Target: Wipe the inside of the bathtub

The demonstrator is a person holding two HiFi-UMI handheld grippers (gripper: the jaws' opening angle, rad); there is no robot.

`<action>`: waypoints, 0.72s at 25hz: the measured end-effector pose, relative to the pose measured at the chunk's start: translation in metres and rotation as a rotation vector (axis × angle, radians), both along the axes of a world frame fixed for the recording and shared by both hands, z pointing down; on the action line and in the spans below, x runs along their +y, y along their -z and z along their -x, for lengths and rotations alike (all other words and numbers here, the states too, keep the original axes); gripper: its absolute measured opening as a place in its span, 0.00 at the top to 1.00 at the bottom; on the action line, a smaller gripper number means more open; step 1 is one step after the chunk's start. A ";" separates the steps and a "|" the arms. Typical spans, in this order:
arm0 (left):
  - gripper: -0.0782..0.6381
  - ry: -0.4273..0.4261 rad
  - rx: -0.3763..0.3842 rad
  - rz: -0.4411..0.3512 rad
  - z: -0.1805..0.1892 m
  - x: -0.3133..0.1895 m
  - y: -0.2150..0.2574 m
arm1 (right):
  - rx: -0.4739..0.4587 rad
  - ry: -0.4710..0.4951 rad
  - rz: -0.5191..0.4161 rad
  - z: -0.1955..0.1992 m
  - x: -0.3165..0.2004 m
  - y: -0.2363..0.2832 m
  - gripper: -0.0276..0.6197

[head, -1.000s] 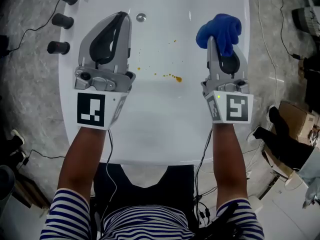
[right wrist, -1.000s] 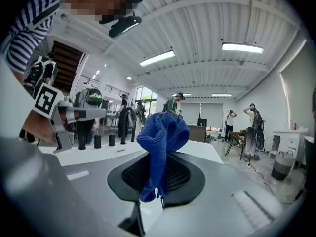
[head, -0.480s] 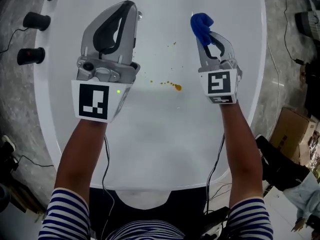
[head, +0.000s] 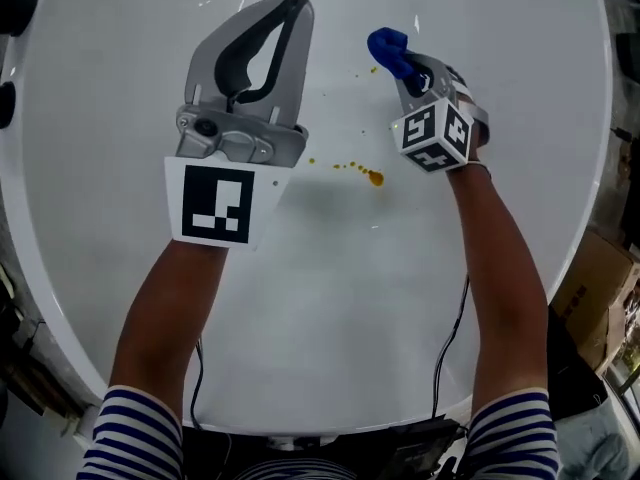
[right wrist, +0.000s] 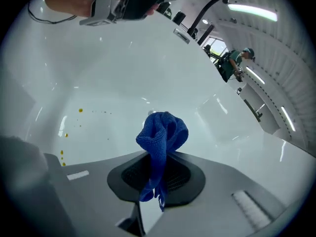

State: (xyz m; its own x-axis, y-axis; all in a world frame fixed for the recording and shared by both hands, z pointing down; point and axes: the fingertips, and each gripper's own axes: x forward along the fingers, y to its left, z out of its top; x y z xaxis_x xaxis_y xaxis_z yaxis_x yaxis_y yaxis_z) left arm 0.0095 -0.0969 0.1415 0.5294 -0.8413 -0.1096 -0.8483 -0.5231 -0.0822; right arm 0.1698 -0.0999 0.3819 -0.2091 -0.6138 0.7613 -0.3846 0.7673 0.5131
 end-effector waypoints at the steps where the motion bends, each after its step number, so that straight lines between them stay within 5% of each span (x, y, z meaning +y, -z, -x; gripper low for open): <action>1: 0.89 -0.002 -0.013 0.014 -0.001 0.002 -0.013 | 0.020 0.009 0.015 -0.003 0.000 -0.015 0.87; 18: 0.89 0.042 -0.030 0.059 0.031 0.000 -0.098 | 0.280 0.154 0.084 -0.010 -0.037 -0.152 0.87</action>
